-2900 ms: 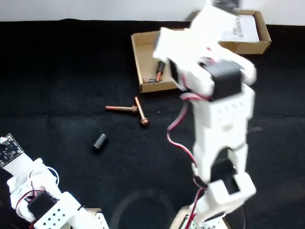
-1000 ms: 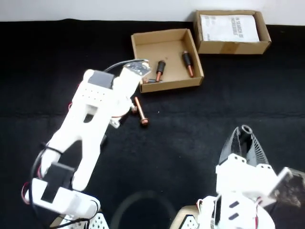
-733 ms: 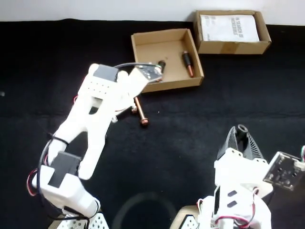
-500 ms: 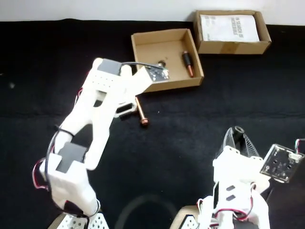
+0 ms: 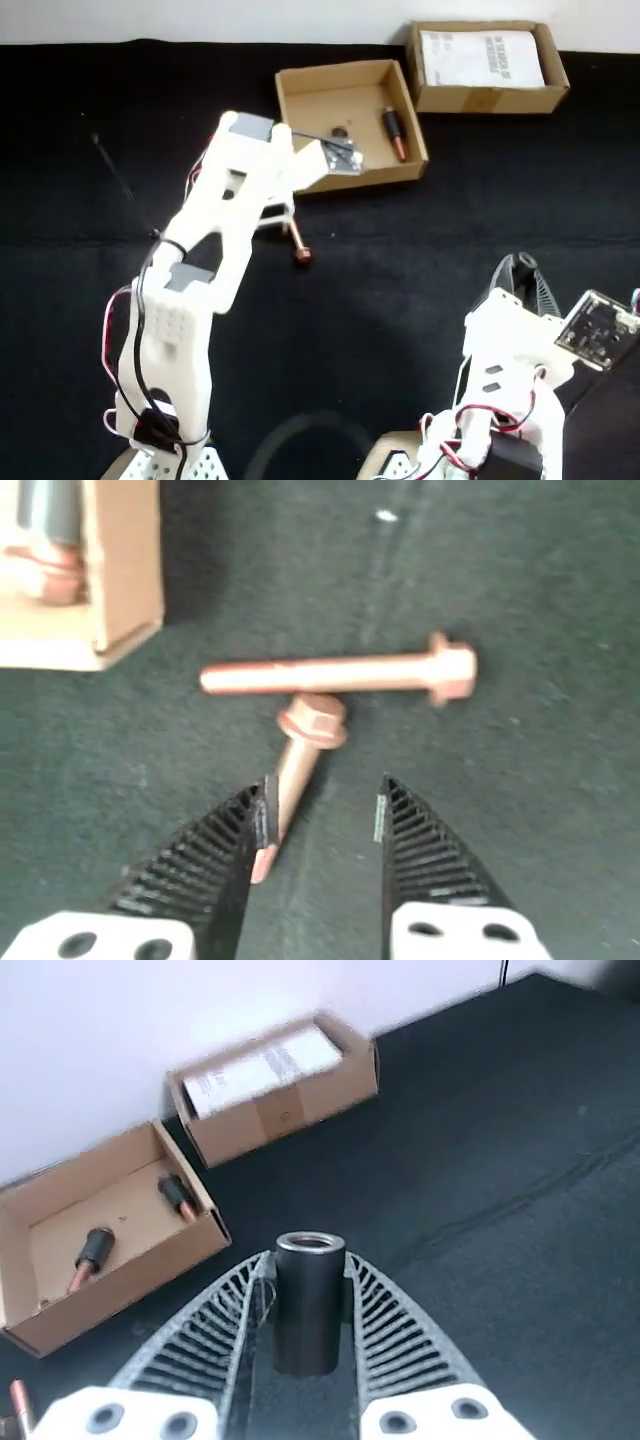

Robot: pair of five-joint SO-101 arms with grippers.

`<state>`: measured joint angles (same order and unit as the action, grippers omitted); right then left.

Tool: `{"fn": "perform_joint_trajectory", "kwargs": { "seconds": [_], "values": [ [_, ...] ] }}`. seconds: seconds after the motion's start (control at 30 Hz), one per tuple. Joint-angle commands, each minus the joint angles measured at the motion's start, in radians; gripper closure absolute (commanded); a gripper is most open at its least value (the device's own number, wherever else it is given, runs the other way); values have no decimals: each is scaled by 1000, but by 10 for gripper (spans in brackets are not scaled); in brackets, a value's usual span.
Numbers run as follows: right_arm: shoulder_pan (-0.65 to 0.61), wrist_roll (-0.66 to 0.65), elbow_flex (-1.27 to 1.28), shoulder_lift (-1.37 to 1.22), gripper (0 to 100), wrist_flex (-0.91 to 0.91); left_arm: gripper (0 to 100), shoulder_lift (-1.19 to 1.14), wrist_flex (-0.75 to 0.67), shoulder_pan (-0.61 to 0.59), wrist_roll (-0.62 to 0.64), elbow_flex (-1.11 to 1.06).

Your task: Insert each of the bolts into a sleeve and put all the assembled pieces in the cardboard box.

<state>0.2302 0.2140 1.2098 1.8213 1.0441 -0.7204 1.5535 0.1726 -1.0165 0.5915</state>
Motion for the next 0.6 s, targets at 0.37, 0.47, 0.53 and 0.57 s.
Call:
{"fn": "perform_joint_trajectory", "kwargs": {
  "seconds": [0.37,0.47,0.53,0.57],
  "values": [
    [12,-11,56,10,991,-125,933,-145,160,15,-61,194],
    [12,-11,56,10,991,-133,986,-156,167,10,-66,193],
    [12,-11,56,10,991,-133,992,-163,169,7,-68,193],
    [12,-11,56,10,991,-133,992,-166,172,7,-66,193]
  ]
}}
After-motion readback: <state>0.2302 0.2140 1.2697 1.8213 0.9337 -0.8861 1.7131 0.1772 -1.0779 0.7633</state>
